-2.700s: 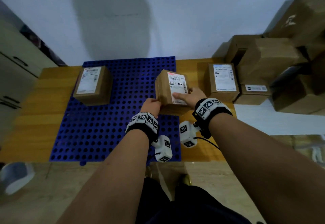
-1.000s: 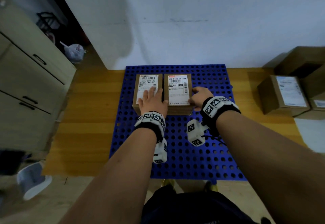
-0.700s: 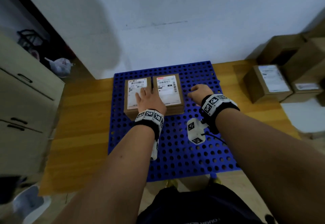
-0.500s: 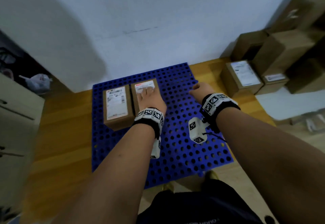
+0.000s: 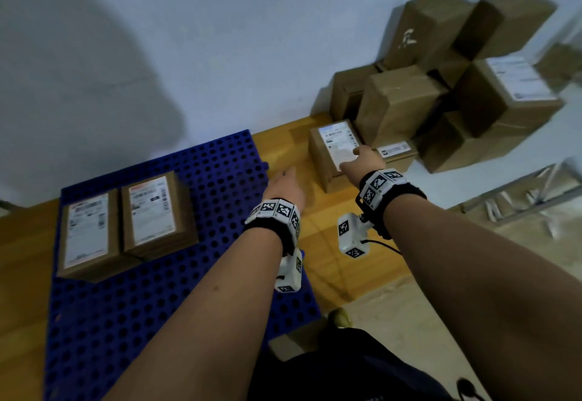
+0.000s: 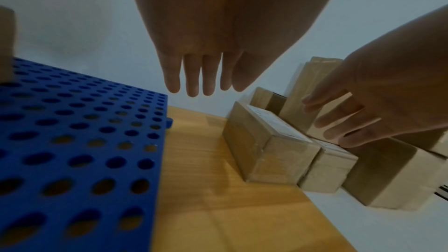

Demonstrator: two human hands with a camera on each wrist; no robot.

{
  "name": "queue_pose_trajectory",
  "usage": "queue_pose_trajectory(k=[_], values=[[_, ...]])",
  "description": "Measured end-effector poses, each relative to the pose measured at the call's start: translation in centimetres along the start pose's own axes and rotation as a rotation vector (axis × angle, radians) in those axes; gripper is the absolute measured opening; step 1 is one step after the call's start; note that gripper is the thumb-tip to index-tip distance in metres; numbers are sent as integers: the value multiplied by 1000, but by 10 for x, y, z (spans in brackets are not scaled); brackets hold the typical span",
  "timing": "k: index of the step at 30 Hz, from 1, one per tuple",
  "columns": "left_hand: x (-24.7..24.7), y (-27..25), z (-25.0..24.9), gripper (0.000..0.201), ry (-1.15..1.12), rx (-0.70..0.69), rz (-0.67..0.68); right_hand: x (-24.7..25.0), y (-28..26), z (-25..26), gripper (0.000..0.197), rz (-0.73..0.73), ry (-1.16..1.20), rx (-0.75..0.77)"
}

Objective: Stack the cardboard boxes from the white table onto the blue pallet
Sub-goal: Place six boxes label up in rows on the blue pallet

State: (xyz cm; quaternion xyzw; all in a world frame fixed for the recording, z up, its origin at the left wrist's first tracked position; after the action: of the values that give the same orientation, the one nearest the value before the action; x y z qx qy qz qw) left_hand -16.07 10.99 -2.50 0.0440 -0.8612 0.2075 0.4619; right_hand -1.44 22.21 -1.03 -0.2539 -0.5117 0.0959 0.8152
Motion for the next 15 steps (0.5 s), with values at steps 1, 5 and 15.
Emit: queue_pose_trajectory(k=[1, 5, 15], values=[[-5, 5, -6, 57, -24, 11, 15, 2, 7, -3, 54, 9, 3, 1], [-25, 22, -27, 55, -84, 67, 84, 3, 33, -11, 49, 71, -13, 17], [-60, 45, -41, 39, -105, 93, 57, 4, 54, -9, 31, 126, -154, 65]])
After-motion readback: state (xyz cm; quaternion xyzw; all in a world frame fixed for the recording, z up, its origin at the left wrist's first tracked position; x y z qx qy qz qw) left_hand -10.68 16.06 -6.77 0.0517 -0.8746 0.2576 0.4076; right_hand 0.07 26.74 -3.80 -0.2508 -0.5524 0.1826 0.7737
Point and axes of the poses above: each hand's wrist, its own y-axis towards the middle knuckle, its own x-axis out of the back of the hand, z = x × y, the point moved 7 cm from there along y, towards the middle knuckle, and after that the axes turned 14 degrees about -x, right-handed, at the moved point
